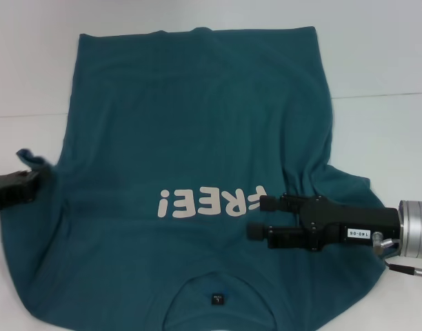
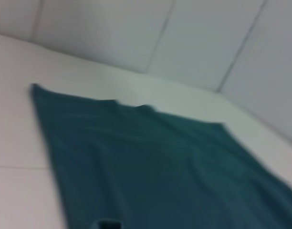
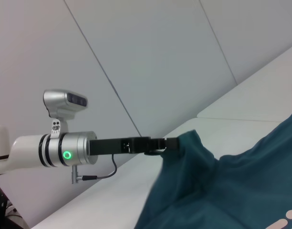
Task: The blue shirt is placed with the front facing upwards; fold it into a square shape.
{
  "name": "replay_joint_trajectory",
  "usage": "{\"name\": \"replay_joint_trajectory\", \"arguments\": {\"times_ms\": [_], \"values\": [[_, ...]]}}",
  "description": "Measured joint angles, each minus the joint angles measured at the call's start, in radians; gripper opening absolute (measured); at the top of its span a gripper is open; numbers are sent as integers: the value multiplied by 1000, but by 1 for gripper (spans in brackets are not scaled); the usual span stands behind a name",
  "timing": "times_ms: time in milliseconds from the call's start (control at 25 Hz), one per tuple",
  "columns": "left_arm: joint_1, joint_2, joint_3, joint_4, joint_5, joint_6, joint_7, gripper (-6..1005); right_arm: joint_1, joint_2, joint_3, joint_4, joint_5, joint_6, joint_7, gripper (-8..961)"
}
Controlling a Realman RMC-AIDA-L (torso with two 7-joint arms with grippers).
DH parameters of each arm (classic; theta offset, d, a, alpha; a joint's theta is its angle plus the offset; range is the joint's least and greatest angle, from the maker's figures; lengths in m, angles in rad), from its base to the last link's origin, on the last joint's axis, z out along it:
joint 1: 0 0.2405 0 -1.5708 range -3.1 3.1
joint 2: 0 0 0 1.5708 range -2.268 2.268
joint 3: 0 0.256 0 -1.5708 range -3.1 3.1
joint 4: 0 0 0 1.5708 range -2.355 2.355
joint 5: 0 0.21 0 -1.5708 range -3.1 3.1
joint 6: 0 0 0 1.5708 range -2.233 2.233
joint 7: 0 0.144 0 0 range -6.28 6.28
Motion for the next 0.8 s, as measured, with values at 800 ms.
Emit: {"name": "replay_joint_trajectory", "arguments": {"times_ms": [800], "values": [[-76, -2, 36, -188, -77, 64, -8, 179, -14, -1, 0, 2, -6, -2, 0, 941]]}}
